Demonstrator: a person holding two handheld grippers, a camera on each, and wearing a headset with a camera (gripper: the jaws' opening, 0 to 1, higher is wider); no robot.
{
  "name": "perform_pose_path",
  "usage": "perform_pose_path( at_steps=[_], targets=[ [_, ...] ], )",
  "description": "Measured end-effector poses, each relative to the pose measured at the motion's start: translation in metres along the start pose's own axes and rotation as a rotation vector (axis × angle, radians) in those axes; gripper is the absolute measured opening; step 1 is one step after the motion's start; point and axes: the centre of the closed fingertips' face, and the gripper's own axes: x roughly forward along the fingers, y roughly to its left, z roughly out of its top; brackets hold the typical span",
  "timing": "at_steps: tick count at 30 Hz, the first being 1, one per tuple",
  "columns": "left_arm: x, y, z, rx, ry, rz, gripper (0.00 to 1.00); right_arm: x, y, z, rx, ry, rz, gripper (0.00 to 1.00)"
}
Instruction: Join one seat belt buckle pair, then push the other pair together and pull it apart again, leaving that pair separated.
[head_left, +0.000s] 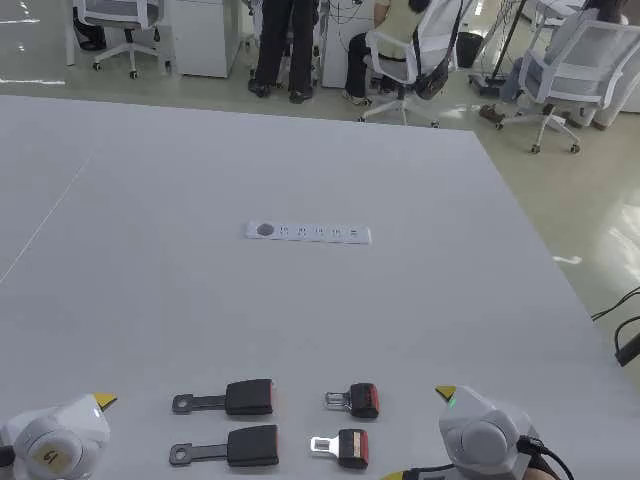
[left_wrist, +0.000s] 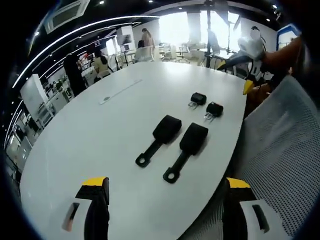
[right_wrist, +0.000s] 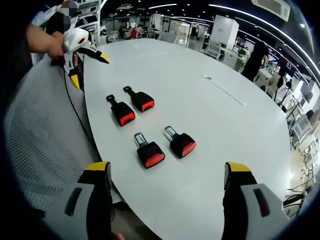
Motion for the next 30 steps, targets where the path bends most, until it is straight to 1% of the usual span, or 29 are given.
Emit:
perform_pose_path(
  at_steps=[3,6,10,18,30],
  targets=[
    [0.0,0.002,0.0,-0.012,-0.007,0.006,0.97,0.0,0.001,0.001,0.016,-0.003,0.002,0.93],
    [0.0,0.003,0.0,-0.014,-0.007,0.007,0.97,0.001,0.002,0.005,0.009,-0.01,0.003,0.93],
    [0.002,0.002,0.0,-0.01,-0.004,0.002,0.98,0.002,0.003,0.005,0.003,-0.008,0.004,0.93],
    [0.002,0.001,0.0,-0.008,-0.004,0.0,0.98,0.002,0.003,-0.002,0.001,0.007,0.005,0.93],
    [0.002,-0.002,0.0,-0.01,0.0,-0.007,0.98,0.001,0.003,-0.006,0.01,0.008,0.001,0.93]
  ],
)
